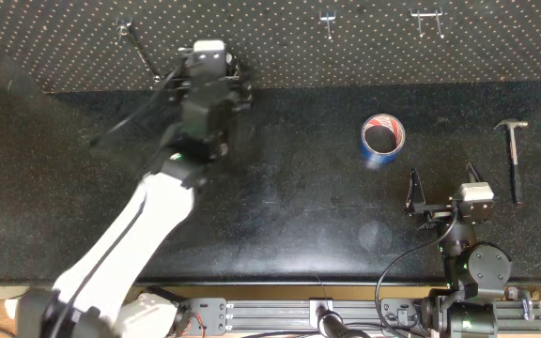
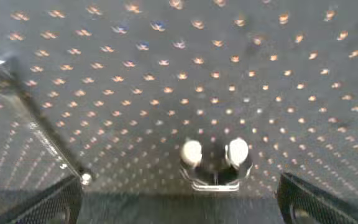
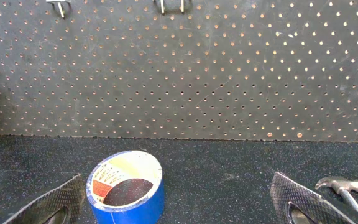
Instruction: Place Tools Onto Pegboard
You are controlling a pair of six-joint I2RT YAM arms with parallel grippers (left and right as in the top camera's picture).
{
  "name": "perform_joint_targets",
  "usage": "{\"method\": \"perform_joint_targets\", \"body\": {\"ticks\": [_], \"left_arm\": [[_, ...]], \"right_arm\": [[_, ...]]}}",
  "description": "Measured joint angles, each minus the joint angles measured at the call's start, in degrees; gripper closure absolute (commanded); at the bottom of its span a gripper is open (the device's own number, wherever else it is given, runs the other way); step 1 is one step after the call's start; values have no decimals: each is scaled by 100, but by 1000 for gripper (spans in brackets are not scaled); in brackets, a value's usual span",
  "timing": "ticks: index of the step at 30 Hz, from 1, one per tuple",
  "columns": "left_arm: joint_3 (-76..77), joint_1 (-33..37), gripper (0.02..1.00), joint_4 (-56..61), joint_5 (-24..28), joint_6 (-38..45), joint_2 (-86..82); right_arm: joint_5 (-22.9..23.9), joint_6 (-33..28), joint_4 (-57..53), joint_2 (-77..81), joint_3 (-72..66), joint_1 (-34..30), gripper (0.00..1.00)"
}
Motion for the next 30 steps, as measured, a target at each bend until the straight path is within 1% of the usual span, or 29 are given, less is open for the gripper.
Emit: {"method": "perform_joint_targets", "body": {"ticks": [1,2,3,4,5,7,8,10,13,17,20,23,25,27,30], "left_arm": [[-131,297,23,-402,361,9,-647],[-372,514,20,-332,629,9,-1119],[-697,634,23,-212,758,7,-1460],[-1119,754,23,15,863,7,-1812],[-1851,962,23,238,977,9,-2420],[-2645,1349,23,605,1360,9,-3126],[-3246,1722,23,745,1650,7,-3755],[-3849,1954,23,1364,1908,9,-4367],[-4723,2037,23,1976,2039,9,-5333],[-5154,2175,23,2026,2063,9,-6177],[-5302,2175,23,1394,2068,9,-6773],[-5307,2175,23,256,2124,9,-7525],[-5307,2175,23,-391,2253,9,-7834],[-5309,2175,23,-564,2437,9,-7912],[-5309,2175,23,-568,2470,11,-7912]], "right_arm": [[-2,0,2,0,0,0,25],[-2,0,0,0,0,0,25],[-2,0,-2,0,0,0,25],[-2,0,-2,0,0,0,25],[-2,0,-2,2,0,0,25],[-2,0,0,0,0,0,25],[-2,0,0,0,0,0,25],[-2,0,0,2,0,0,25],[-2,-2,0,0,0,0,25],[-2,0,0,0,0,0,25],[-2,0,0,0,0,0,25],[-2,0,0,0,0,0,25],[-2,0,2,0,0,0,25],[-2,0,0,0,0,0,25],[-2,-2,0,0,0,0,25]]}}
